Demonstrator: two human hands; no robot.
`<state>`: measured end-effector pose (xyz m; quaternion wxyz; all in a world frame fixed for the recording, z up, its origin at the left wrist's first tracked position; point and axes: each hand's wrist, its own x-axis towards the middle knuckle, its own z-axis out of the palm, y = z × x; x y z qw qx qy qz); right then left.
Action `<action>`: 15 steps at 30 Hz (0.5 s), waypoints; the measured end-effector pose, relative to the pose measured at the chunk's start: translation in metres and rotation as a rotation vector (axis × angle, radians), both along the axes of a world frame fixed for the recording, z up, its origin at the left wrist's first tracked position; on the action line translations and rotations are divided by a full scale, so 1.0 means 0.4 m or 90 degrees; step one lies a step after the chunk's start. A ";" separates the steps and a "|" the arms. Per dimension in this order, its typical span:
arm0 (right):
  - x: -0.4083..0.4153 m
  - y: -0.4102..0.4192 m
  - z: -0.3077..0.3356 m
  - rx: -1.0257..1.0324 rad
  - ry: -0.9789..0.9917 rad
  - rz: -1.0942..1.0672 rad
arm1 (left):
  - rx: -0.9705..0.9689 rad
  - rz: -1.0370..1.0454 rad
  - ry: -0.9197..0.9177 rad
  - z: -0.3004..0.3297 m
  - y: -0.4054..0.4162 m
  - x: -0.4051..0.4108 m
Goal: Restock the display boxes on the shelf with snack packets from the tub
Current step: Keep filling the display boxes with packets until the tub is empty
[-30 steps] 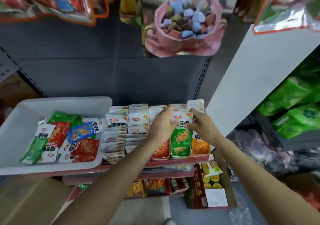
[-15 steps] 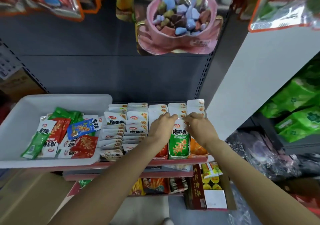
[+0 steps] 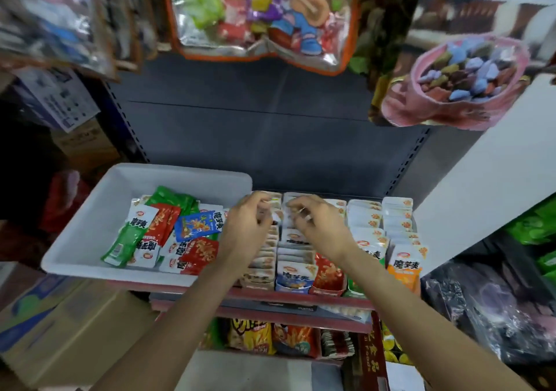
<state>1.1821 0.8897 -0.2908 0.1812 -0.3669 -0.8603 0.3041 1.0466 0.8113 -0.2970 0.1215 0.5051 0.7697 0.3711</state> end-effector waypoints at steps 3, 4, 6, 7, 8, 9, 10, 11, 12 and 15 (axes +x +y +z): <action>-0.141 -0.053 0.001 0.001 0.000 0.072 | -0.014 0.070 -0.023 -0.014 -0.069 -0.141; -0.189 -0.071 -0.002 0.001 -0.003 0.095 | -0.028 0.099 -0.037 -0.024 -0.091 -0.192; -0.289 -0.106 -0.017 -0.001 -0.018 0.129 | -0.076 0.157 -0.070 -0.052 -0.134 -0.294; -0.340 -0.122 -0.030 -0.001 -0.039 0.139 | -0.109 0.171 -0.072 -0.075 -0.153 -0.347; -0.390 -0.135 -0.049 0.002 -0.066 0.153 | -0.160 0.170 -0.048 -0.091 -0.169 -0.393; -0.439 -0.147 -0.072 0.001 -0.097 0.167 | -0.222 0.163 -0.011 -0.114 -0.183 -0.441; -0.487 -0.158 -0.100 -0.004 -0.134 0.178 | -0.286 0.156 0.021 -0.135 -0.194 -0.485; -0.532 -0.169 -0.128 -0.017 -0.176 0.185 | -0.338 0.151 0.038 -0.152 -0.205 -0.525; -0.571 -0.179 -0.150 -0.032 -0.215 0.192 | -0.381 0.139 0.042 -0.169 -0.213 -0.561; -0.659 -0.202 -0.208 -0.056 -0.307 0.199 | -0.444 0.102 0.039 -0.220 -0.223 -0.646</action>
